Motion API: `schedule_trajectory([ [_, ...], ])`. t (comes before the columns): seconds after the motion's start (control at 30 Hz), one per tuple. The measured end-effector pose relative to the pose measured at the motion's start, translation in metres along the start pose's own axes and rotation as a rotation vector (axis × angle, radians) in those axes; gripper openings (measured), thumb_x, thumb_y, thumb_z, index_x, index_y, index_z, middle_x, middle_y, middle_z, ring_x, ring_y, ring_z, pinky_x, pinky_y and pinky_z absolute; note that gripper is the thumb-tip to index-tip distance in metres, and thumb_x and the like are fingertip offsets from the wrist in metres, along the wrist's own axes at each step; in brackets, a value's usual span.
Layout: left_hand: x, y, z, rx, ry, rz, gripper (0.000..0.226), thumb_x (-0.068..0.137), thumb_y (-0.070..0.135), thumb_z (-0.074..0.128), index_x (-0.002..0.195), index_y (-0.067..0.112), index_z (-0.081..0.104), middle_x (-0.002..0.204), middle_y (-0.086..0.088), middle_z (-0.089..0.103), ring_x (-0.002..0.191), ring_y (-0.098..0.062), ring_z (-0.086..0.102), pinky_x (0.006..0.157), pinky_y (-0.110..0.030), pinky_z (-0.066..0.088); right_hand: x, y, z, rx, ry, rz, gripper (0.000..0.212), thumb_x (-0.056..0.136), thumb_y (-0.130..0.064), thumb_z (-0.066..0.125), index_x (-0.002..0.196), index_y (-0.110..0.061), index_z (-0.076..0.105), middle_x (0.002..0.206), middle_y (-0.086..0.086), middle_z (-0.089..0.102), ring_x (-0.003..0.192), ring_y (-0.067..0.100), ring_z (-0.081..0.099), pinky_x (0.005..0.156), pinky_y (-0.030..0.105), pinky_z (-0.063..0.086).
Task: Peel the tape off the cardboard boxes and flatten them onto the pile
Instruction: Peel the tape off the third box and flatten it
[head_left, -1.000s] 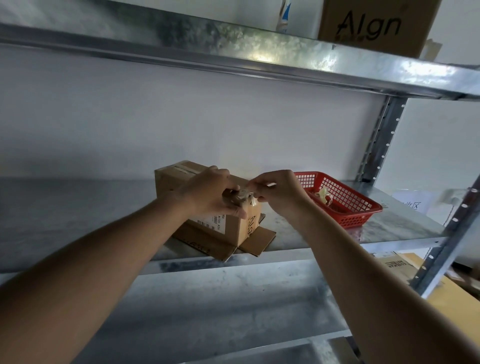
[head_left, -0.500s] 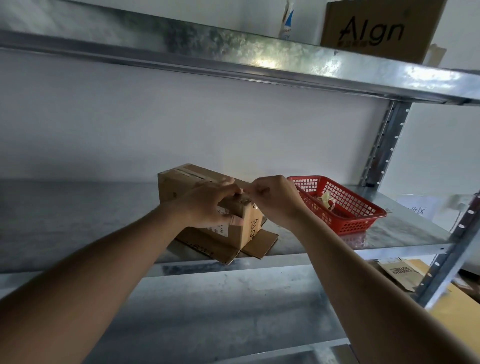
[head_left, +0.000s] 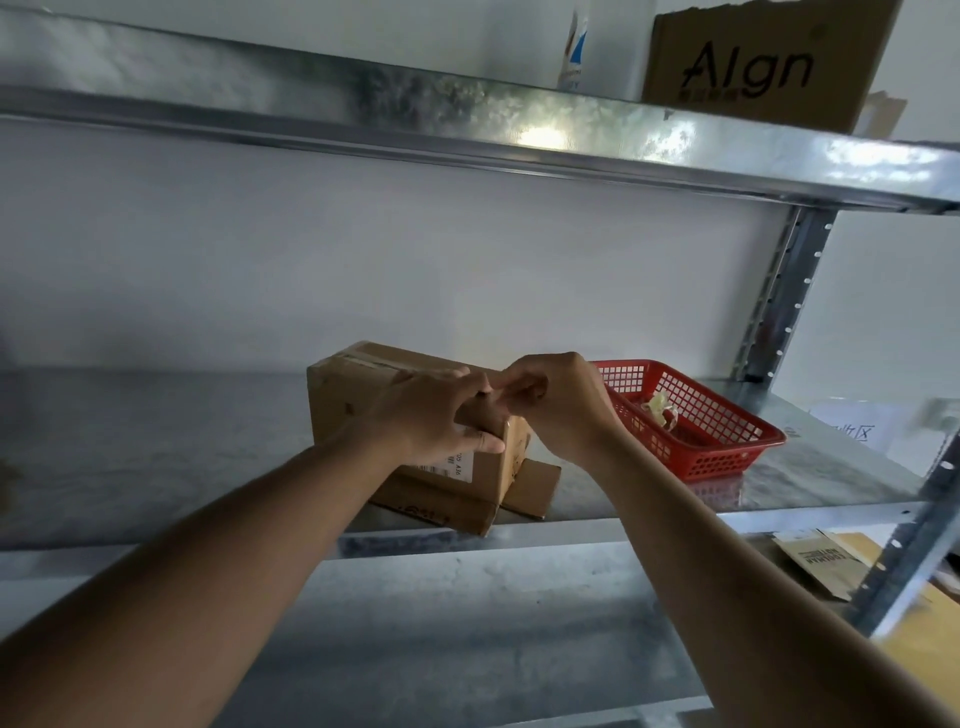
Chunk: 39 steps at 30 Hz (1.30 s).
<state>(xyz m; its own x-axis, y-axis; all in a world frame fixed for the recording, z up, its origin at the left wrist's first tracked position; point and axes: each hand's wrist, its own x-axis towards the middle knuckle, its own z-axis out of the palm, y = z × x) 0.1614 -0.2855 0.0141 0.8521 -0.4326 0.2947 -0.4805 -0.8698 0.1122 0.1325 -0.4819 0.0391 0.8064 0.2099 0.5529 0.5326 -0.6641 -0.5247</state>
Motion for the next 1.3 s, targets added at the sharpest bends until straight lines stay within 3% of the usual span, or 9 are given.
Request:
schedule_trajectory([
  [0.17,0.004,0.008,0.003,0.05,0.046,-0.019,0.068,0.083,0.08,0.06,0.133,0.037,0.047,0.133,0.01,0.061,0.119,-0.021,0.06,0.11,-0.05,0.04,0.003,0.008,-0.007,0.064,0.009,0.145,0.009,0.084,-0.02,0.085,0.085,-0.029,0.081,0.076,-0.008,0.077,0.076,0.012,0.074,0.08,0.046,0.062],
  [0.33,0.008,0.011,0.007,0.058,0.027,-0.05,0.072,0.083,0.083,0.057,0.137,0.037,0.046,0.135,0.011,0.061,0.121,-0.02,0.058,0.109,-0.05,0.038,-0.007,0.016,-0.005,-0.142,0.09,0.065,0.01,0.094,-0.017,0.073,0.091,-0.016,0.083,0.079,-0.002,0.078,0.063,0.008,0.07,0.061,0.021,0.054],
  [0.47,0.01,0.013,0.006,0.079,0.01,-0.074,0.075,0.083,0.084,0.055,0.14,0.036,0.045,0.138,0.009,0.059,0.124,-0.021,0.058,0.109,-0.049,0.039,-0.008,0.017,-0.002,-0.218,-0.009,-0.007,0.021,0.1,-0.012,0.062,0.091,-0.005,0.08,0.083,0.01,0.076,0.067,0.024,0.07,0.065,0.042,0.06],
  [0.53,0.011,0.018,0.006,0.115,0.008,-0.087,0.074,0.083,0.085,0.053,0.137,0.036,0.046,0.135,0.007,0.06,0.122,-0.023,0.059,0.108,-0.05,0.038,-0.007,0.016,-0.003,-0.244,-0.054,-0.022,0.018,0.097,-0.021,0.07,0.094,-0.004,0.078,0.086,0.011,0.075,0.071,0.027,0.07,0.067,0.041,0.06],
  [0.63,0.012,0.028,0.011,0.145,0.038,-0.125,0.067,0.082,0.086,0.053,0.127,0.036,0.047,0.127,0.005,0.061,0.117,-0.023,0.06,0.104,-0.048,0.038,-0.008,0.016,-0.006,-0.297,-0.035,-0.035,0.013,0.091,-0.016,0.079,0.102,-0.011,0.079,0.096,0.007,0.075,0.081,0.022,0.071,0.065,0.024,0.054],
  [0.8,0.012,0.041,0.016,0.13,0.075,-0.199,0.063,0.082,0.083,0.055,0.124,0.036,0.049,0.121,0.005,0.063,0.115,-0.024,0.06,0.104,-0.048,0.037,-0.014,0.014,-0.007,-0.388,-0.004,-0.031,0.015,0.097,-0.009,0.063,0.101,-0.012,0.078,0.097,0.008,0.072,0.076,0.024,0.067,0.072,0.04,0.062],
  [1.07,0.005,0.043,0.024,0.106,0.106,-0.212,0.068,0.086,0.082,0.05,0.134,0.035,0.046,0.134,0.002,0.057,0.123,-0.026,0.057,0.114,-0.053,0.035,-0.028,0.027,-0.019,-0.133,0.154,0.102,0.014,0.093,-0.014,0.072,0.085,-0.018,0.082,0.081,-0.001,0.077,0.067,0.014,0.068,0.063,0.032,0.059],
  [1.17,0.005,0.041,0.023,0.087,0.081,-0.207,0.07,0.087,0.083,0.048,0.138,0.036,0.045,0.143,0.003,0.053,0.13,-0.026,0.052,0.116,-0.052,0.031,-0.032,0.035,-0.022,-0.015,0.161,0.158,0.009,0.093,-0.015,0.075,0.088,-0.015,0.083,0.08,-0.001,0.078,0.069,0.015,0.071,0.076,0.038,0.061],
  [1.3,0.007,0.044,0.022,0.064,0.099,-0.199,0.063,0.089,0.081,0.048,0.134,0.036,0.049,0.139,0.005,0.054,0.129,-0.023,0.052,0.114,-0.051,0.032,-0.035,0.042,-0.011,0.039,0.182,0.224,0.014,0.094,-0.001,0.066,0.091,-0.006,0.078,0.079,0.004,0.076,0.073,0.024,0.073,0.072,0.048,0.063],
])
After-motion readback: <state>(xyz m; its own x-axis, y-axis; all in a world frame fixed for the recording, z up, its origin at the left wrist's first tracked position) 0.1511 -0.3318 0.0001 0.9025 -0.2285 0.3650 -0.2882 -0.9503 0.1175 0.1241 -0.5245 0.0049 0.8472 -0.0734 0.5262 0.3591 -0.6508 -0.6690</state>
